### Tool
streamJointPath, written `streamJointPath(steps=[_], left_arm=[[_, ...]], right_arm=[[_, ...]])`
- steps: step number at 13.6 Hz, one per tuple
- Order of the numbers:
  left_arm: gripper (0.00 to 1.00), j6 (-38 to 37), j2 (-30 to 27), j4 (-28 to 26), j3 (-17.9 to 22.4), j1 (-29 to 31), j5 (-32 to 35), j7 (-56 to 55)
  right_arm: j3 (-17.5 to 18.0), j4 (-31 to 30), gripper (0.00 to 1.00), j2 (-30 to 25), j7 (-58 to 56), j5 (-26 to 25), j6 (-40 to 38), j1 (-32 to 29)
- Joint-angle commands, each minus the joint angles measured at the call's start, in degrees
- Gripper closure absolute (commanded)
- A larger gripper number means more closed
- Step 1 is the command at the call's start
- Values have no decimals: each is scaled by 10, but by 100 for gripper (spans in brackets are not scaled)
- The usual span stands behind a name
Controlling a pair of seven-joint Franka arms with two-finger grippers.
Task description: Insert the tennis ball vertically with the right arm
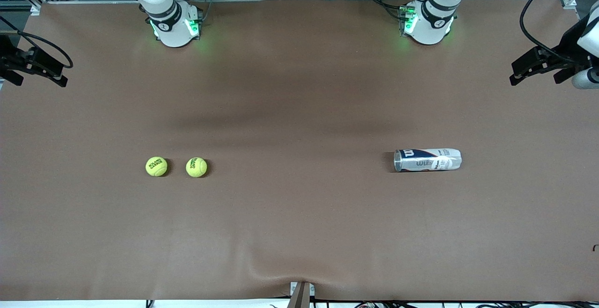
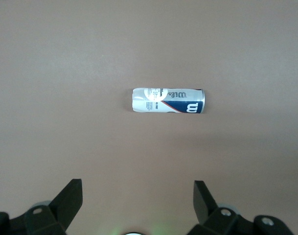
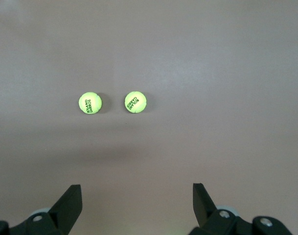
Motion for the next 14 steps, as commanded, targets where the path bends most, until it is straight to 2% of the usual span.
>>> streamJointPath(steps=[1, 14], left_arm=[[0, -15, 4, 14, -2, 0, 11, -7], [0, -15, 5, 11, -2, 3, 11, -4]], right_arm=[[9, 7, 0, 2, -2, -3, -4, -12], [9, 9, 0, 8, -3, -3, -3, -9]])
